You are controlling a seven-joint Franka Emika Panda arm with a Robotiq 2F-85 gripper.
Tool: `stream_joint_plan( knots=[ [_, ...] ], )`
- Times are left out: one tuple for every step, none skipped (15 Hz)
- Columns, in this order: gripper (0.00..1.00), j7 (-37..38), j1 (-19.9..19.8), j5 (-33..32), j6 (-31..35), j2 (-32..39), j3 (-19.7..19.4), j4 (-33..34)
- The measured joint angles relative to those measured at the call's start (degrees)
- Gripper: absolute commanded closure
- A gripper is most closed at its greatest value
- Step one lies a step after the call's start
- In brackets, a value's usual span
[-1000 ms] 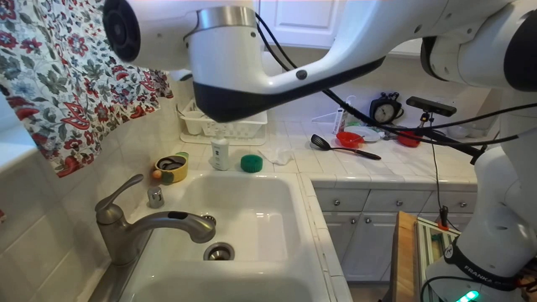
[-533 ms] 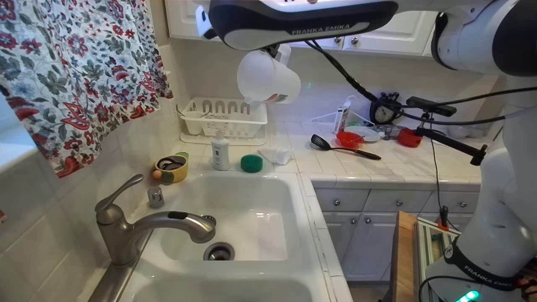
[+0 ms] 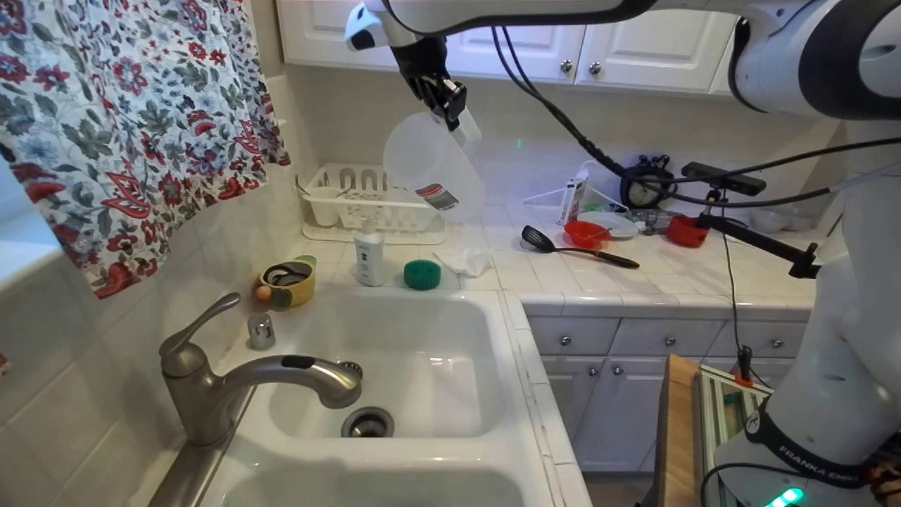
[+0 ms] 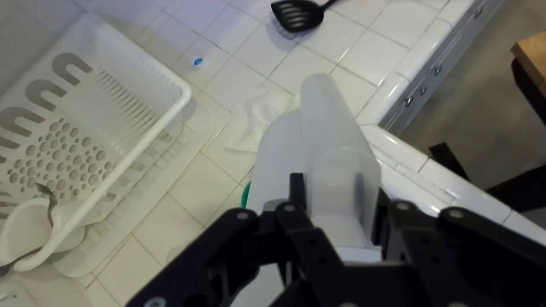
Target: Pour out the contents from the jar into the right sink
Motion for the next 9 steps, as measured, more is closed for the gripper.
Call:
stream_joint_plan(
  knots=[
    [0.91,0.99,-0.79,2.26,1.77,-0.24,0.09,0.00],
    [0.91,2.03,-1.51,4.58,3.58,-0.51,0.12,-0.01],
    [0.91,3.06,-2.17,6.59,5.23,-0.81,0.14,-0.08],
    [0.91,4.14,-2.85,8.33,6.76,-1.17,0.14,-0.27],
    [0.91,5.25,-3.52,9.73,8.08,-1.54,0.14,-0.54],
    [0.91,6.43,-4.21,10.97,9.09,-1.95,0.07,-0.89],
    [0.91,7.91,-4.89,11.77,9.40,-2.32,-0.05,-1.22],
    [0.91,9.55,-5.47,12.38,9.39,-2.53,-0.29,-1.31],
    [0.91,11.49,-6.04,12.75,8.88,-2.66,-0.61,-1.36]
  ],
)
